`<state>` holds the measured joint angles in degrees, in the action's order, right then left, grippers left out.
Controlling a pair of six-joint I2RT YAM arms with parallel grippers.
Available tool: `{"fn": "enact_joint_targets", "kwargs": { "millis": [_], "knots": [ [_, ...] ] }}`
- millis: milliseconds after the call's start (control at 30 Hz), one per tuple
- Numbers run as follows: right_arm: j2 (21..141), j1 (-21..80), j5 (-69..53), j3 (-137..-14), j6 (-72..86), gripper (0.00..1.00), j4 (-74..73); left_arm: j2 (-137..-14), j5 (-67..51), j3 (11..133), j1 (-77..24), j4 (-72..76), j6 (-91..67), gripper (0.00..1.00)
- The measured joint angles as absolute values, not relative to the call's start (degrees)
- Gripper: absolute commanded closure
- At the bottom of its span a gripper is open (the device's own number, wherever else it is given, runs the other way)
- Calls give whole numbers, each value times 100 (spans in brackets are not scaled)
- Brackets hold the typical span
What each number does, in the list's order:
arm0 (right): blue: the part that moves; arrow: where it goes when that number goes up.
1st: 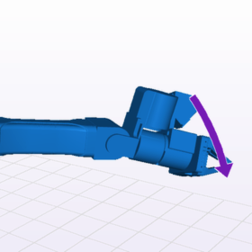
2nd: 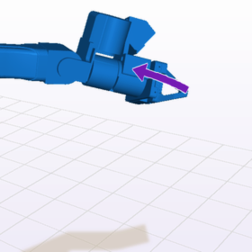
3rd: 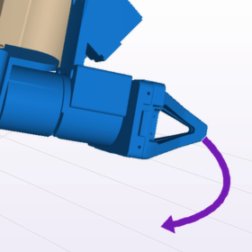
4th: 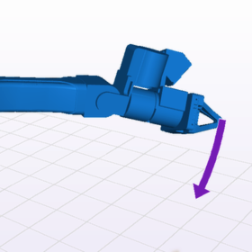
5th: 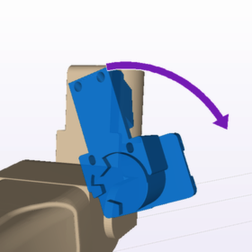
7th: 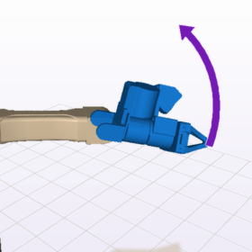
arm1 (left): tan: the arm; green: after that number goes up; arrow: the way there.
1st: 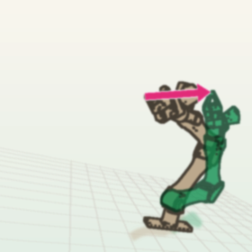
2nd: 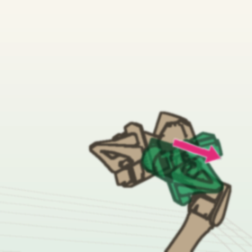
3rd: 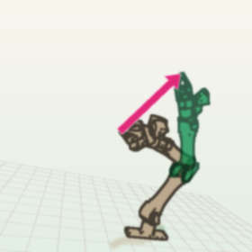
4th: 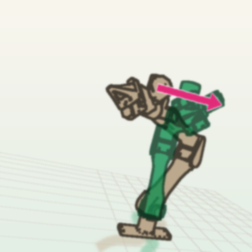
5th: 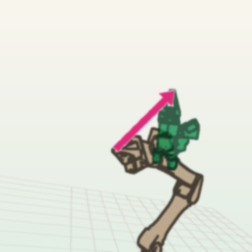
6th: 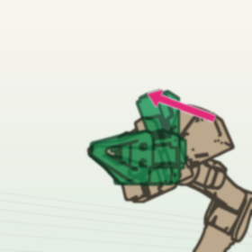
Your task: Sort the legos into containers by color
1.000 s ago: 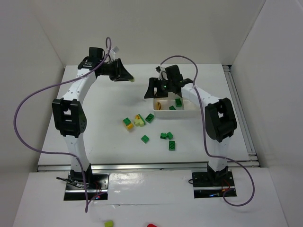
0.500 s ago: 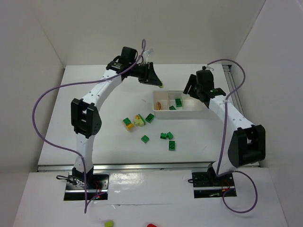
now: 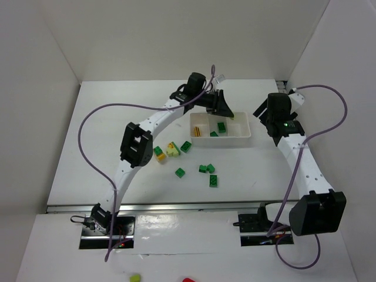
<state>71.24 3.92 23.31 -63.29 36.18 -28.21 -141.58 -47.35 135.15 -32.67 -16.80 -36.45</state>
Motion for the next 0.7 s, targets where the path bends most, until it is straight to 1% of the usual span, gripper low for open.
{"fn": "enact_joint_targets", "kwargs": {
  "millis": [233,267,333,367,400,433,467,500,533,567,600,700],
  "knots": [
    [6814,183,2423,-6298,3592,20,-2884,-14800,-4613,13843,-3581,-744,-4276,100],
    [6814,172,2423,-6278,3592,20,-2899,-14855,-4587,13882,-3583,-655,-4359,92],
    [6814,165,2414,-6235,3573,20,-2950,-14945,-4504,13911,-3581,-502,-4462,65],
    [6814,158,2405,-6224,3557,20,-2982,-14964,-4486,13913,-3581,-445,-4532,59],
    [6814,148,2397,-6224,3548,20,-3013,-14991,-4480,13913,-3581,-366,-4604,40],
    [6814,143,2394,-6224,3544,20,-3017,-15004,-4477,13913,-3579,-294,-4663,32],
    [6814,134,2392,-6224,3535,20,-3020,-15021,-4480,13913,-3577,-237,-4737,25],
    [6814,134,2388,-6224,3527,20,-3020,-15030,-4480,13913,-3575,-165,-4818,19],
    [6812,132,2381,-6224,3509,20,-3024,-15036,-4488,13915,-3579,-115,-4849,15],
    [6810,132,2375,-6224,3496,20,-3028,-15043,-4484,13915,-3586,-62,-4930,6],
    [6803,132,2368,-6224,3487,20,-3030,-15045,-4495,13917,-3597,-12,-4971,4],
    [6792,132,2346,-6224,3483,20,-3030,-15047,-4545,13917,-3632,91,-5013,4]
  ]
}}
